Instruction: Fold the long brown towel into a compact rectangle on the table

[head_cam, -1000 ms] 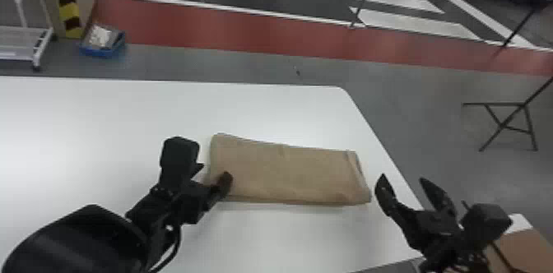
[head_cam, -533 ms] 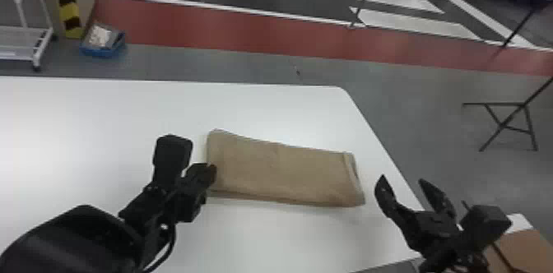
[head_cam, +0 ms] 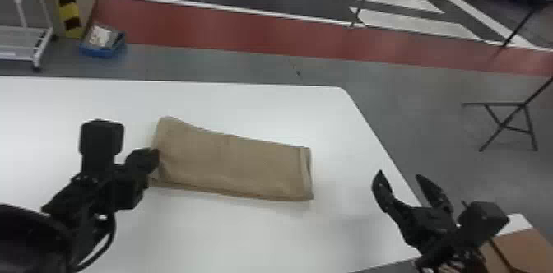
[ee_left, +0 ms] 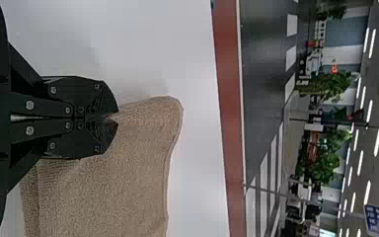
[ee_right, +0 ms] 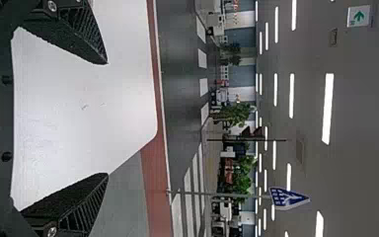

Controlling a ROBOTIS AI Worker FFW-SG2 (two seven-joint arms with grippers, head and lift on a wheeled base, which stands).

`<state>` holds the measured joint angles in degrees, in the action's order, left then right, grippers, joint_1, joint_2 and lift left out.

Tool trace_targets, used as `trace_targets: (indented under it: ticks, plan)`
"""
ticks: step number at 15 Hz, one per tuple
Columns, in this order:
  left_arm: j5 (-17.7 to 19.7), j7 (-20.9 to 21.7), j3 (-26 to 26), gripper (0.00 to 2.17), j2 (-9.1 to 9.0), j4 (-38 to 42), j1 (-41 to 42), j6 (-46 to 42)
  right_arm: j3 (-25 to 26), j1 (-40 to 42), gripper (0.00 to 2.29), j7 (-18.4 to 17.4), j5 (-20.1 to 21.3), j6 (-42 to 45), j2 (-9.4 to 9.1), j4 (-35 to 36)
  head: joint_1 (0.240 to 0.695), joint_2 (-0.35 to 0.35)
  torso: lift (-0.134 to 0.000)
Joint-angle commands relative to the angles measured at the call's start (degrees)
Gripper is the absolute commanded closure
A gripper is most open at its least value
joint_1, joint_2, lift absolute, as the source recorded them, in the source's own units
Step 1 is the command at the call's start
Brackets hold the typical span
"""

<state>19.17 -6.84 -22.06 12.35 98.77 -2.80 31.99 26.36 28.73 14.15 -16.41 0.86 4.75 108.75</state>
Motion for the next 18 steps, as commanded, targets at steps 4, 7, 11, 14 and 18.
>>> trace_targets:
  ticks: [4, 7, 11, 14, 18]
  plan:
    - [0.34, -0.19, 7.99, 1.42, 4.35, 9.51, 9.66, 0.31, -3.77, -2.28, 0.08, -0.35, 1.82, -1.35, 0.00, -0.20, 0.695, -0.332, -0.123]
    - [-0.10, -0.19, 7.99, 1.42, 4.44, 10.57, 10.89, 0.14, -5.97, -2.98, 0.08, -0.79, 3.14, -2.23, 0.00, -0.02, 0.695, -0.295, -0.123]
    - [-0.10, -1.42, 7.90, 0.68, 4.44, 10.92, 10.89, -1.80, -5.53, -2.89, 0.08, -0.79, 2.88, -3.46, 0.00, 0.68, 0.695, -0.270, -0.123]
    - [-1.24, -7.22, 7.90, 0.00, 4.52, 12.67, 11.33, -6.37, -5.27, -2.80, 0.08, -0.79, 2.35, -3.81, 0.00, 0.77, 0.695, -0.266, -0.123]
    - [-1.51, -7.04, 6.76, 0.08, 4.52, 11.36, 10.01, -9.00, -7.47, -3.51, 0.08, -1.41, 3.05, -3.81, 0.00, 0.77, 0.695, -0.242, -0.123]
